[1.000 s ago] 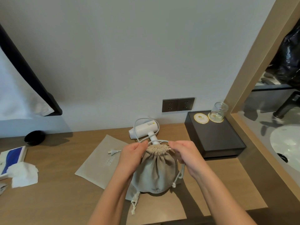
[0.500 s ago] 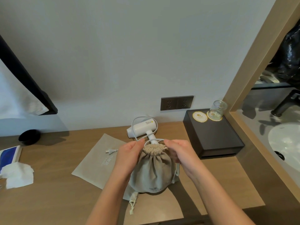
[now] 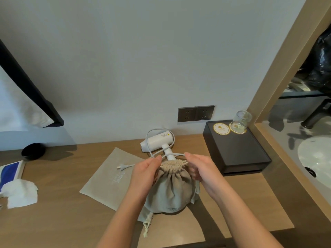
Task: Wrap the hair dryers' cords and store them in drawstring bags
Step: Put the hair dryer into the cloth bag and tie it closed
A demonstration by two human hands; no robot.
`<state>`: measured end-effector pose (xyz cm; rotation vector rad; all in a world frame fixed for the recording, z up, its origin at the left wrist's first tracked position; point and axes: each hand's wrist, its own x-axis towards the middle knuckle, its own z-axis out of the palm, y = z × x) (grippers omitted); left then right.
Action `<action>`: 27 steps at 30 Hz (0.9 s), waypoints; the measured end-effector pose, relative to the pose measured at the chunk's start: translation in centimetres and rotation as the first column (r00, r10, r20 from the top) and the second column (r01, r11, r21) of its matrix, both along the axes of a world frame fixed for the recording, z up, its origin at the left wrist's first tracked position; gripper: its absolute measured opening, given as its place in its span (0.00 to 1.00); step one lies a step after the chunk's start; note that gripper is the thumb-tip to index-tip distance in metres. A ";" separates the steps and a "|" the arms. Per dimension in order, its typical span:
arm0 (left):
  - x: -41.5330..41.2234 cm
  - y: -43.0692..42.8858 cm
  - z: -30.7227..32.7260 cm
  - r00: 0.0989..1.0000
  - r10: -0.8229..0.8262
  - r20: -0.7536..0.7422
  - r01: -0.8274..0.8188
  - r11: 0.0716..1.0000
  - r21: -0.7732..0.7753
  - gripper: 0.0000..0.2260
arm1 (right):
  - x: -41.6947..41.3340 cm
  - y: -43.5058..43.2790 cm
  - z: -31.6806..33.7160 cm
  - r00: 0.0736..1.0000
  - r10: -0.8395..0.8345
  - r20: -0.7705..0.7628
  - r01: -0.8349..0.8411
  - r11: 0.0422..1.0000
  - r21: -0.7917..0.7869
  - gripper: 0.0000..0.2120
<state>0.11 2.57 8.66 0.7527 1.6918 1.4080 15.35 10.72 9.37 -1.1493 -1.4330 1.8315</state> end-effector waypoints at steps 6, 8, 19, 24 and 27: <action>-0.6 -0.3 0.5 0.982 -0.105 -0.160 0.122 0.987 0.101 0.20 | 0.2 0.4 -0.2 0.986 -0.018 -0.165 0.018 1.000 -0.001 0.19; -1.0 -0.4 0.7 0.972 -0.111 -0.208 0.139 0.982 0.127 0.19 | 0.0 0.4 0.0 0.972 -0.039 -0.232 0.035 0.999 -0.022 0.19; -2.9 0.0 4.5 0.859 -0.279 -0.430 0.392 0.898 0.200 0.18 | -0.2 0.0 1.7 0.974 0.222 -0.036 -0.211 0.958 0.193 0.11; -3.1 2.0 7.8 0.679 -0.421 -0.601 0.571 0.818 0.072 0.15 | -1.1 0.1 2.9 0.922 0.301 0.244 -0.375 0.850 0.370 0.09; -2.5 3.4 8.8 0.554 -0.497 -0.668 0.641 0.767 -0.039 0.15 | -1.2 0.0 3.1 0.856 0.348 0.382 -0.490 0.779 0.390 0.10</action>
